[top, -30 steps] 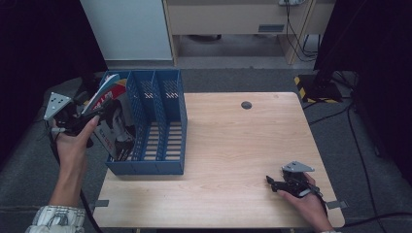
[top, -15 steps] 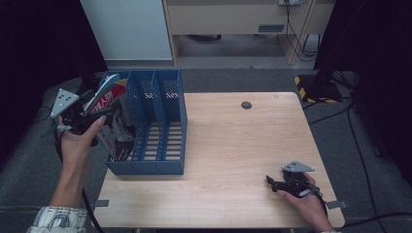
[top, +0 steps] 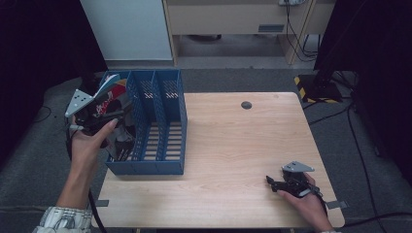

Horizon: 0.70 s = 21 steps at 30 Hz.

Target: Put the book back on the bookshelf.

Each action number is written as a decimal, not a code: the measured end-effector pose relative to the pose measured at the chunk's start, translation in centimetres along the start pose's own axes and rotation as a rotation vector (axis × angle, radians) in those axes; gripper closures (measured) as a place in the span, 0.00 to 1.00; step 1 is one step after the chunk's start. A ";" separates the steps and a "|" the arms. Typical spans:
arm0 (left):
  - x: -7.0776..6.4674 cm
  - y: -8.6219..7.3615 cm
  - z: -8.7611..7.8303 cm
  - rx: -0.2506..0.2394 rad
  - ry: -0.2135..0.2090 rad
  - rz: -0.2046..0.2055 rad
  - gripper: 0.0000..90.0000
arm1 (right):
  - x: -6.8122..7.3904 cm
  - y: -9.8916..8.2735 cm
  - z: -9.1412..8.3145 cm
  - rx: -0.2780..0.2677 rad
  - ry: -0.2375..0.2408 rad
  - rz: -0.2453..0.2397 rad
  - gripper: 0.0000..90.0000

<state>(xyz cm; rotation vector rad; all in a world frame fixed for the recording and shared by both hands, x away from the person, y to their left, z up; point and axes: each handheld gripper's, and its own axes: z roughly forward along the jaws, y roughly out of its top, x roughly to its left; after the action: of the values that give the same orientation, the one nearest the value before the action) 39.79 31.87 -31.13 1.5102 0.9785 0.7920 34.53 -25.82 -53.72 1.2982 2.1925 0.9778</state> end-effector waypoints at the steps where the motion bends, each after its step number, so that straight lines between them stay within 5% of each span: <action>1: -0.2 -0.1 0.1 0.004 -0.005 0.000 0.04 | 0.0 0.0 0.0 0.001 0.001 -0.002 0.27; 21: -4.4 -3.3 4.0 0.099 -0.101 0.023 0.04 | 0.0 0.0 0.0 0.000 0.001 -0.001 0.27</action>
<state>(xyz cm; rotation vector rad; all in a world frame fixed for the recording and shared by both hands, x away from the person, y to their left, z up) 40.94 26.32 -34.91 1.6332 0.9378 0.6853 34.53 -25.81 -53.72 1.2974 2.1935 0.9779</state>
